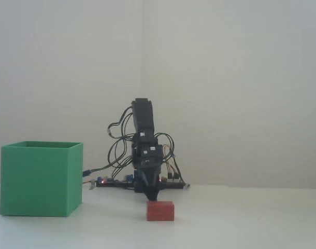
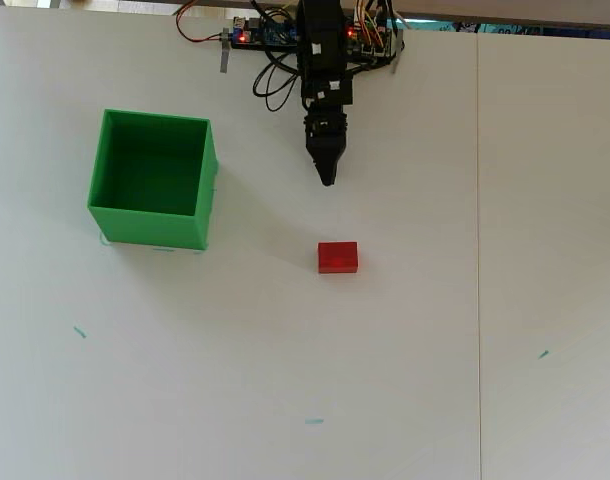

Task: Grasp a red block and put it in the green bin.

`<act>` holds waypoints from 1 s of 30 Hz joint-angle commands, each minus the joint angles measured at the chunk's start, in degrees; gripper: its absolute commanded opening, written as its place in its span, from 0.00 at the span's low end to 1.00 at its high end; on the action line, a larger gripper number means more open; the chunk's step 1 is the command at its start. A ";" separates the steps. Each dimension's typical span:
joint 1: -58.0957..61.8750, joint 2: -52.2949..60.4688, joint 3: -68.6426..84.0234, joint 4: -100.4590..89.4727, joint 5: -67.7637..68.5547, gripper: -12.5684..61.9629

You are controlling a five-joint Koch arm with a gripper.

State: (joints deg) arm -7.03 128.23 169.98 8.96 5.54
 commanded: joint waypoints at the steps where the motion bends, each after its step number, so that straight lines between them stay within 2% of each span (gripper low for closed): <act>1: 2.81 3.34 -6.42 5.19 -2.99 0.64; 8: 6.33 -2.02 -39.37 28.04 -3.25 0.63; 13: 1.14 -3.16 -62.58 53.44 -4.83 0.62; 18: -2.11 -13.18 -82.18 70.05 -8.70 0.63; 21: -2.11 -19.69 -88.42 70.14 -10.99 0.64; 26: -4.31 -26.72 -89.30 64.60 -11.07 0.64; 30: -5.10 -32.52 -89.47 64.60 -19.34 0.63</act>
State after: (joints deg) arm -11.34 96.42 84.29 75.50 -9.84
